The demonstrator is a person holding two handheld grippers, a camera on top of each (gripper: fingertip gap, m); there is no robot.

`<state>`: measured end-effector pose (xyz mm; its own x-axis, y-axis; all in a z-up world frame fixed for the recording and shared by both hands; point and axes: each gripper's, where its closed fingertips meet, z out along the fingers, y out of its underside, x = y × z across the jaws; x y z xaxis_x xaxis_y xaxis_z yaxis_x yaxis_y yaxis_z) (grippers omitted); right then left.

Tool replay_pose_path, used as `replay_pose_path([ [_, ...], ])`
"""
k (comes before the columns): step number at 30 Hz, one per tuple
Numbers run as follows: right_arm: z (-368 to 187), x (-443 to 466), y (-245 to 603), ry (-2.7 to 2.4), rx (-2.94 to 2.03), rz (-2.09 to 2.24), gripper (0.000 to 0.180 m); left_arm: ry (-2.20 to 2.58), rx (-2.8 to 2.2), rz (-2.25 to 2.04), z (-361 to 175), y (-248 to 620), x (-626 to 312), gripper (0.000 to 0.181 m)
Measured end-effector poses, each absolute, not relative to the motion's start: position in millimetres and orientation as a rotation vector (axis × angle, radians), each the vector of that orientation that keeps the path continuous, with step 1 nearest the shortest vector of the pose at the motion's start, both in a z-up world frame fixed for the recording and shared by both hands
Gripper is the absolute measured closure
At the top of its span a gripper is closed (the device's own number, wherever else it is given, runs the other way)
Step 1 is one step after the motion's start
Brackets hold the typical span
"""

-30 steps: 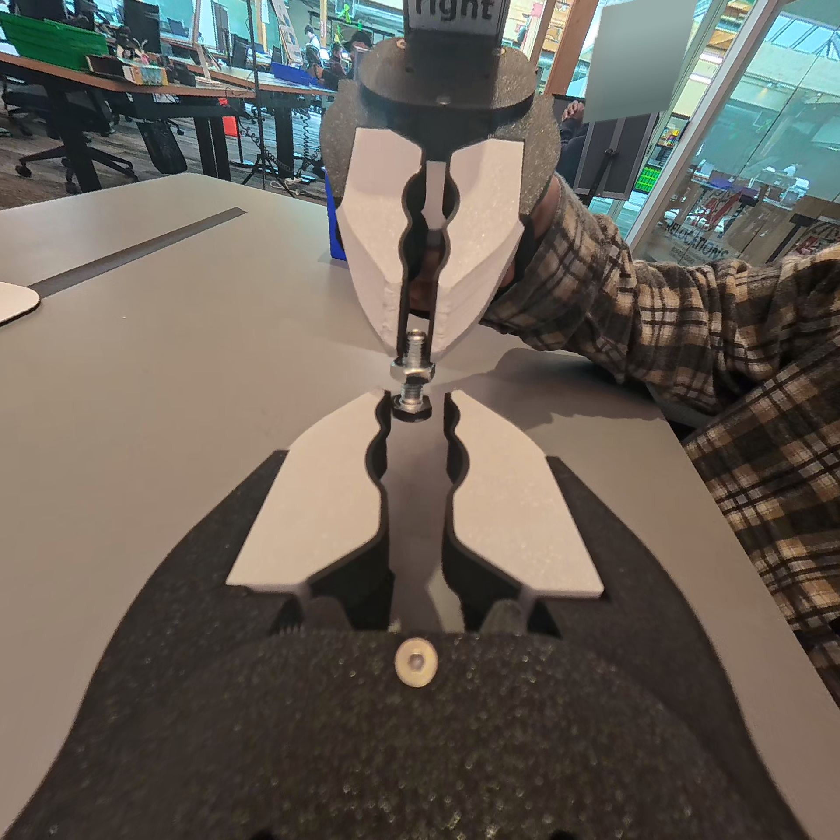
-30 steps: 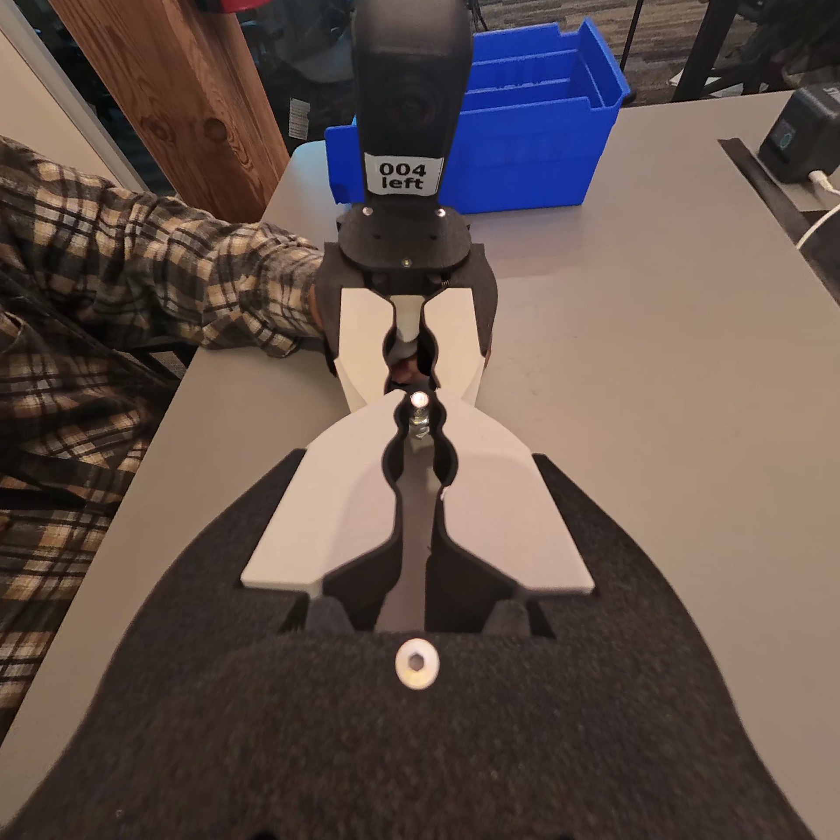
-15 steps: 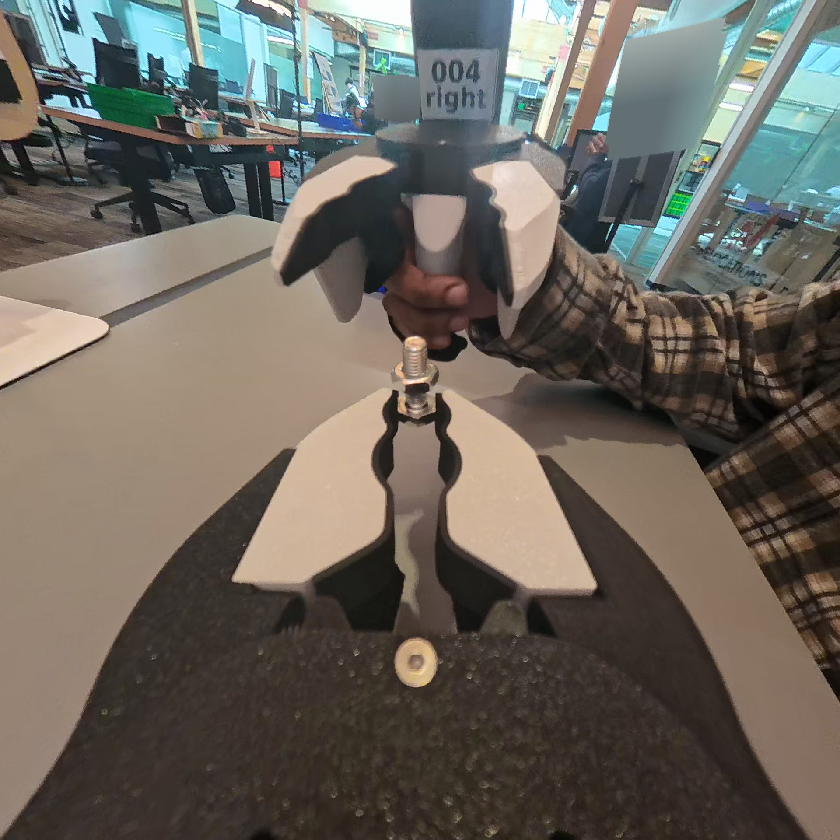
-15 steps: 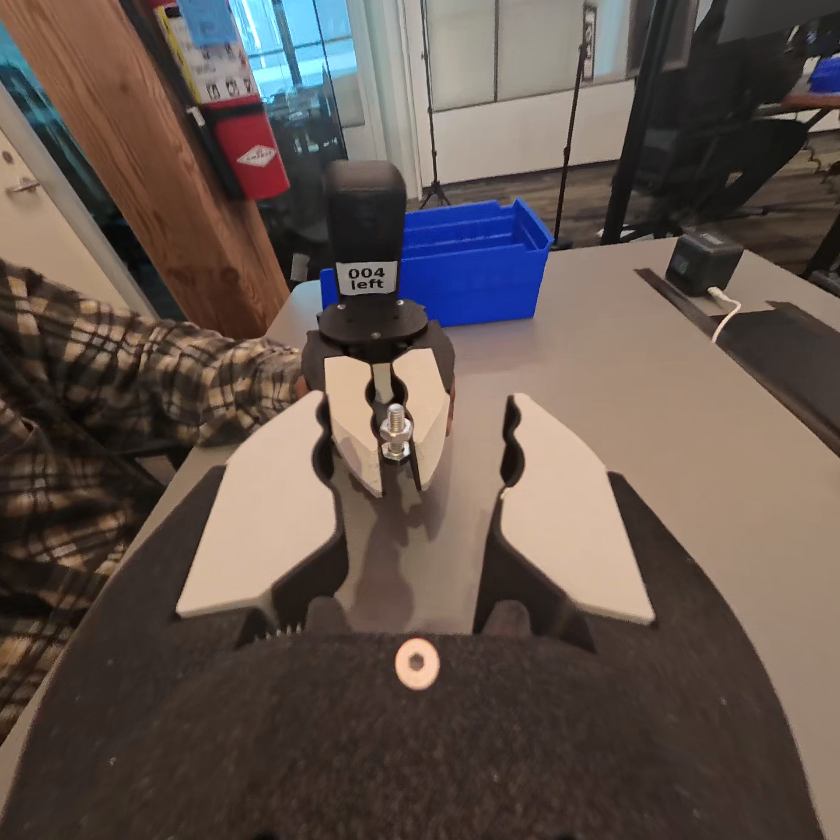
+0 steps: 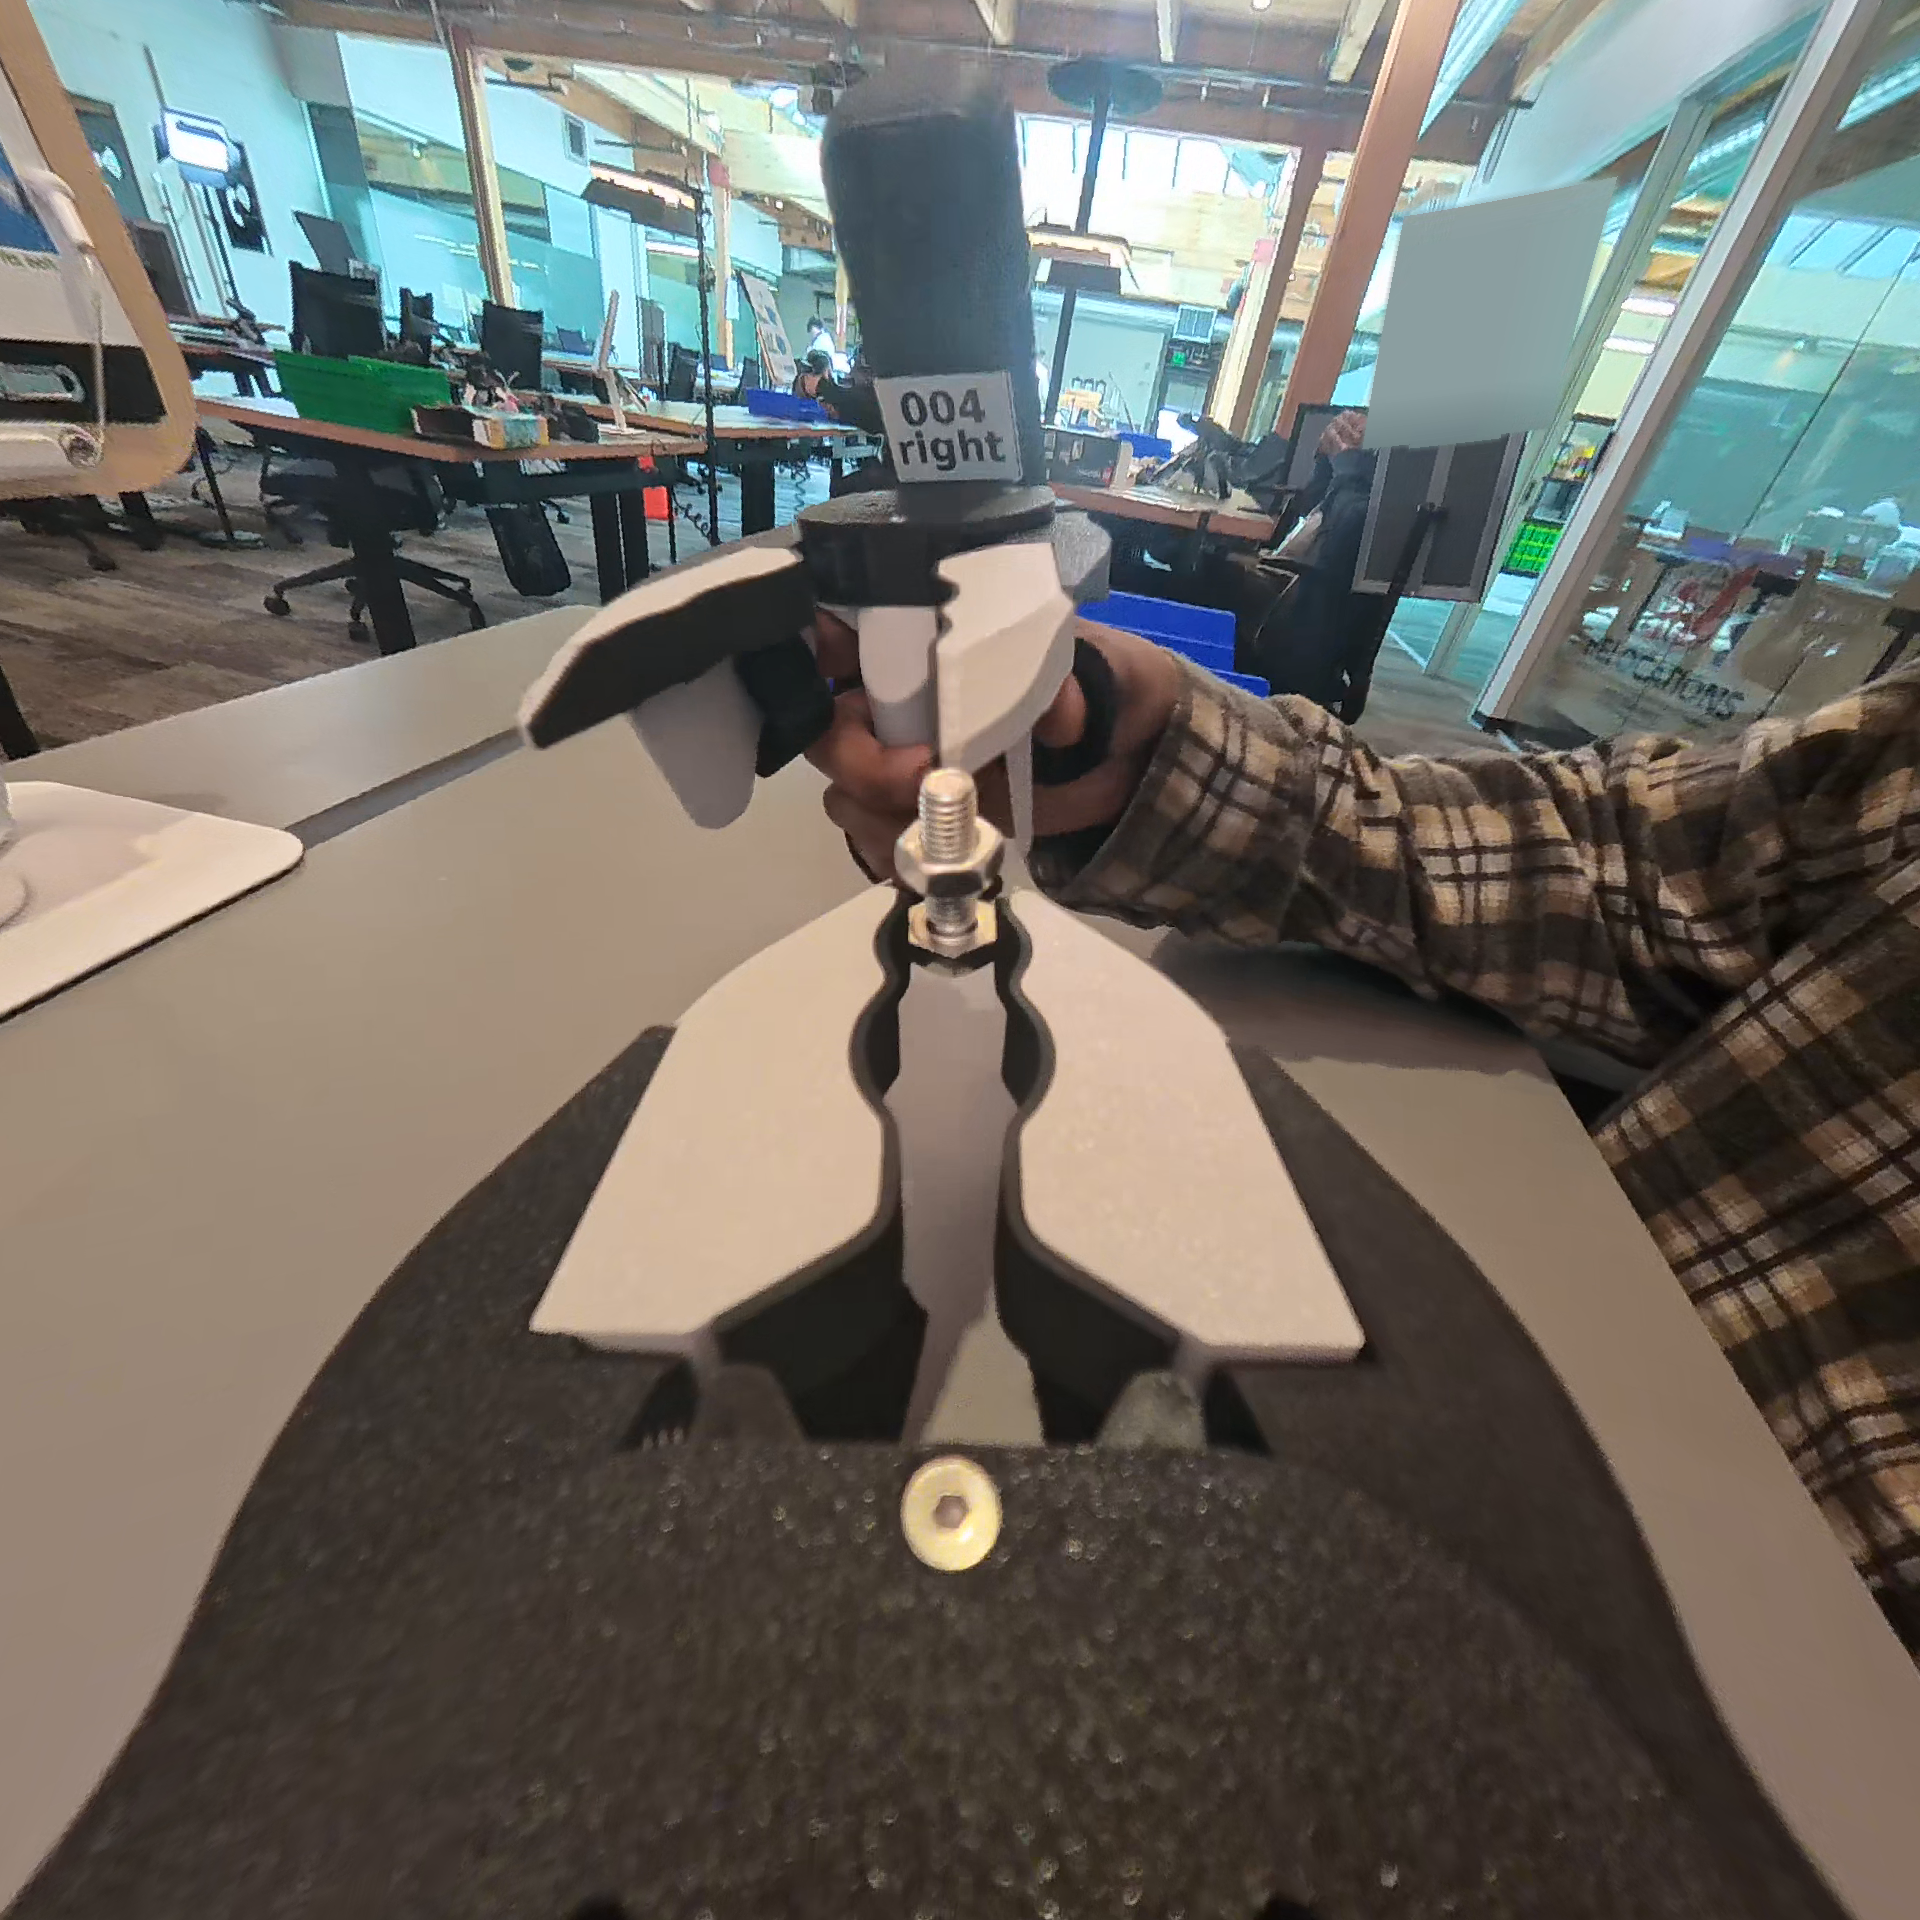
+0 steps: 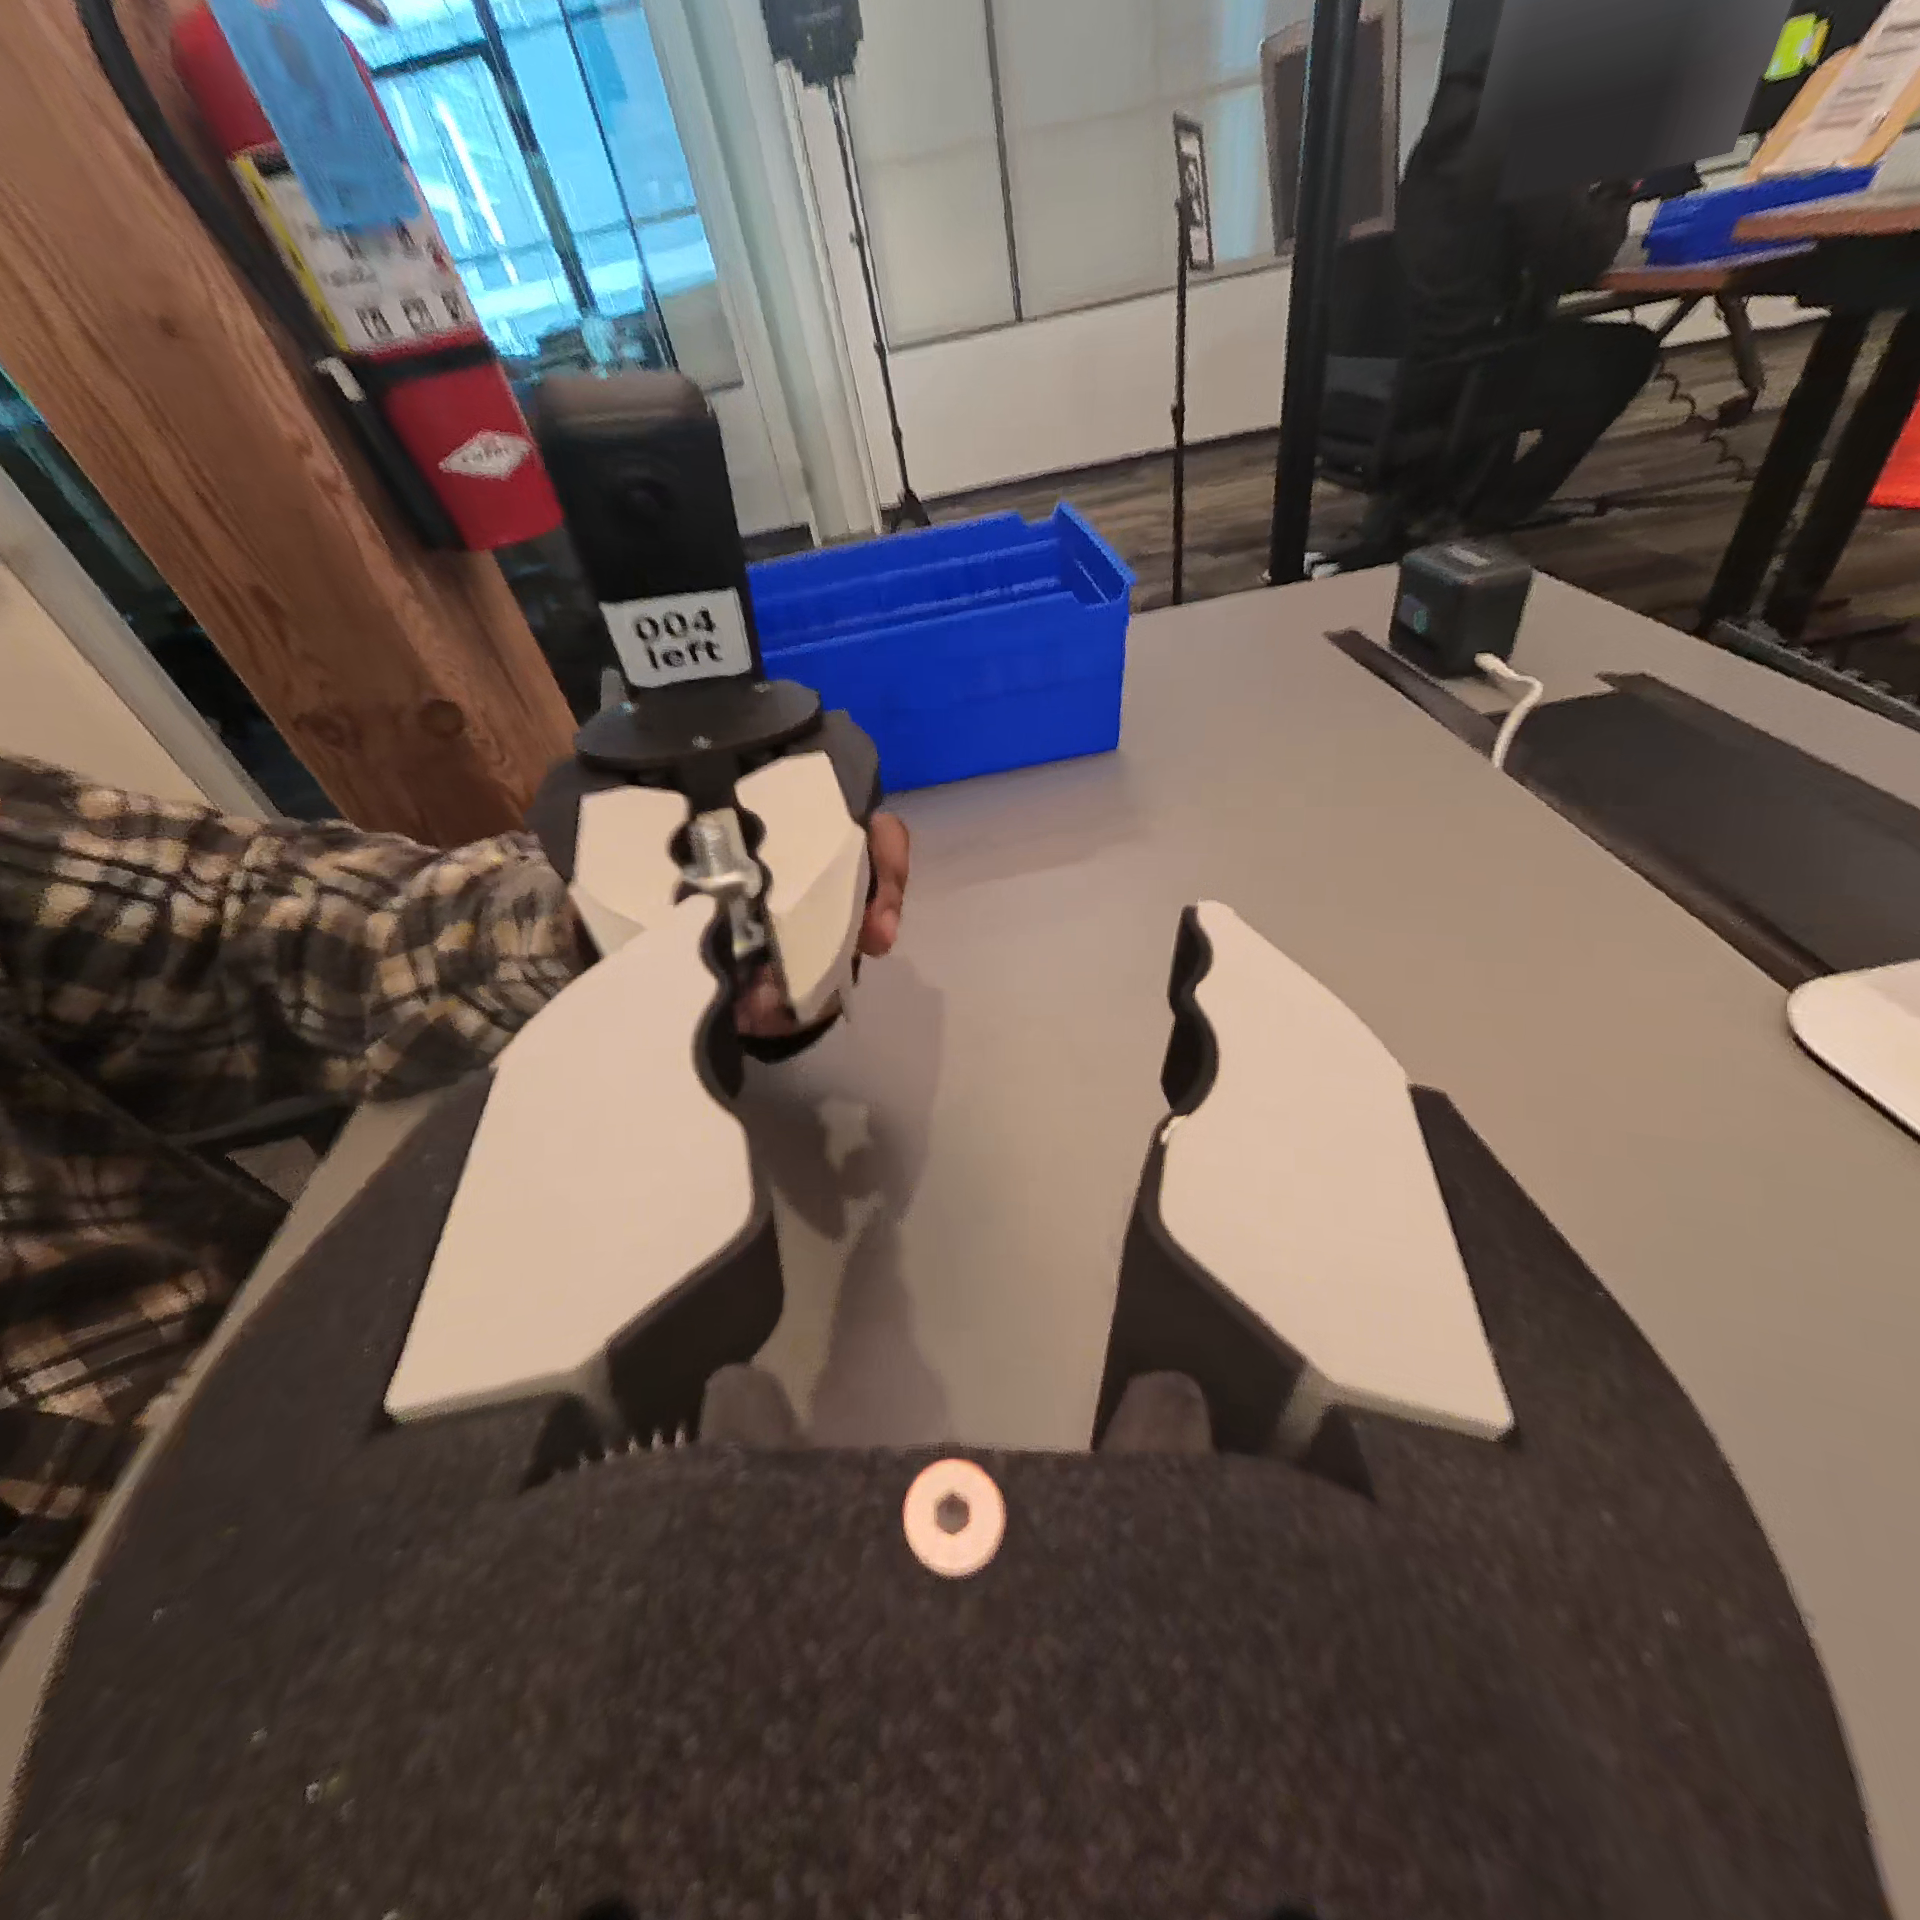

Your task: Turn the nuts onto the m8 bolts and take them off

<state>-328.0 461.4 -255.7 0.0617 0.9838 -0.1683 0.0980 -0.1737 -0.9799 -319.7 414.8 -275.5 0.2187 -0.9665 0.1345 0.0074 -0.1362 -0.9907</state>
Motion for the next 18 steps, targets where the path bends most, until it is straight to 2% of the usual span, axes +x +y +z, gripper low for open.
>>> replay_pose_path([
  [13,-243.6,-336.9,451.0,-1.110,-1.382,1.381,0.092,0.989,-1.410,-1.153,-277.9,413.2,-316.5,0.166],
  [18,-262.9,-338.5,460.7,-1.151,-1.454,1.276,0.091,0.990,-1.402,-1.158,-276.5,412.1,-316.6,0.166],
])
